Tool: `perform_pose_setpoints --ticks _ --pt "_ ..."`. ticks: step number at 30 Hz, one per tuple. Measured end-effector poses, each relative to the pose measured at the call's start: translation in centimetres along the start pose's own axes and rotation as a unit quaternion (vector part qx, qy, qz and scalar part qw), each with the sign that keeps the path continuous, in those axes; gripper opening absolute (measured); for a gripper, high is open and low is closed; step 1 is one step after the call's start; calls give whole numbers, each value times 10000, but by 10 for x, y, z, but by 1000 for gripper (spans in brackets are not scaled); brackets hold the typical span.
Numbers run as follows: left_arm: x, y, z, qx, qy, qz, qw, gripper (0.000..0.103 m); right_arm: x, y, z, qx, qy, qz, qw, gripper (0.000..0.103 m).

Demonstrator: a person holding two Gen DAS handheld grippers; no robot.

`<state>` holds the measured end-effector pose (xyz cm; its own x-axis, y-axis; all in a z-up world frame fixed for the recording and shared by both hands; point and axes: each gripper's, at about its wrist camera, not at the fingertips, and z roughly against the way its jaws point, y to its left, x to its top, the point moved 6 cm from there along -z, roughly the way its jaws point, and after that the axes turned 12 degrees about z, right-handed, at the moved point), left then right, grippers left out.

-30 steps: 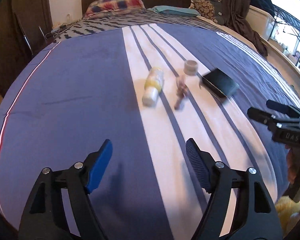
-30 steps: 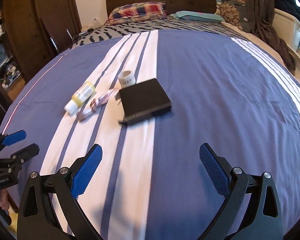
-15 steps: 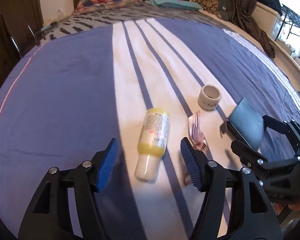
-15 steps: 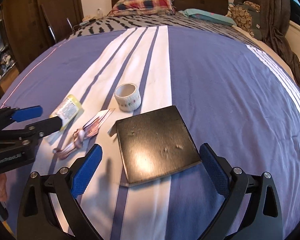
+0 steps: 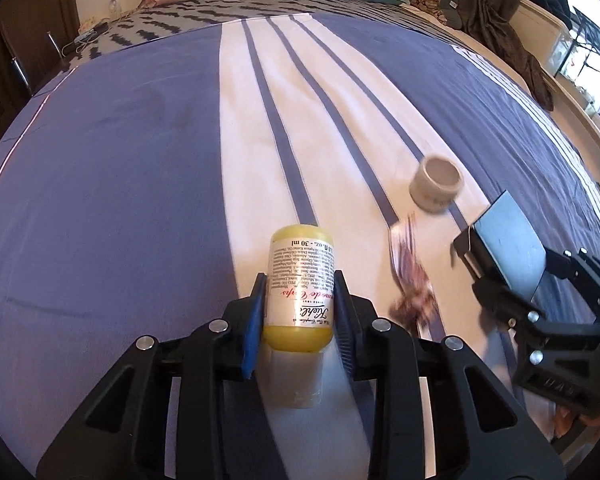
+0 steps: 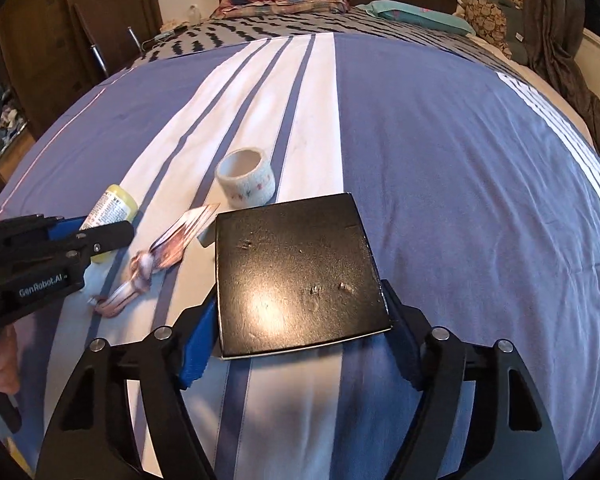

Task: Collect trash
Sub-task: 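Grasp the yellow-capped lotion bottle with the left tool while the right tool grasps the black pad, then carry the bottle and black pad down into the bin and open both tools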

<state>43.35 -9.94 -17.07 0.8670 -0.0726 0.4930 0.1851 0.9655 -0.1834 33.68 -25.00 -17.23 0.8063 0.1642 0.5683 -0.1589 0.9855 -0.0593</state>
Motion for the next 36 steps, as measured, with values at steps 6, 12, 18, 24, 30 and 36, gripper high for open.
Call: perform_pose_setpoints --ticks 6,12,18,24,30,36 --pt "-31 10 38 139 -143 -50 9998 30 -24 3 45 -2 -195 33 9998 74" --pt "-71 7 95 116 -455 -121 9988 30 -53 11 110 -5 -567 -4 9984 74" --pt "-125 -9 156 35 -822 -293 9962 30 -86 20 162 -142 -809 -66 9966 74" --pt "-188 -26 201 -179 -1031 -490 9933 30 -132 38 206 59 -1054 -143 9943 74" --pt "-243 -28 226 -319 -1088 -467 9925 30 -190 61 243 64 -1220 -106 9925 74" --pt "-298 -27 219 -412 -849 -315 9950 30 -240 72 243 58 -1031 -249 9943 74"
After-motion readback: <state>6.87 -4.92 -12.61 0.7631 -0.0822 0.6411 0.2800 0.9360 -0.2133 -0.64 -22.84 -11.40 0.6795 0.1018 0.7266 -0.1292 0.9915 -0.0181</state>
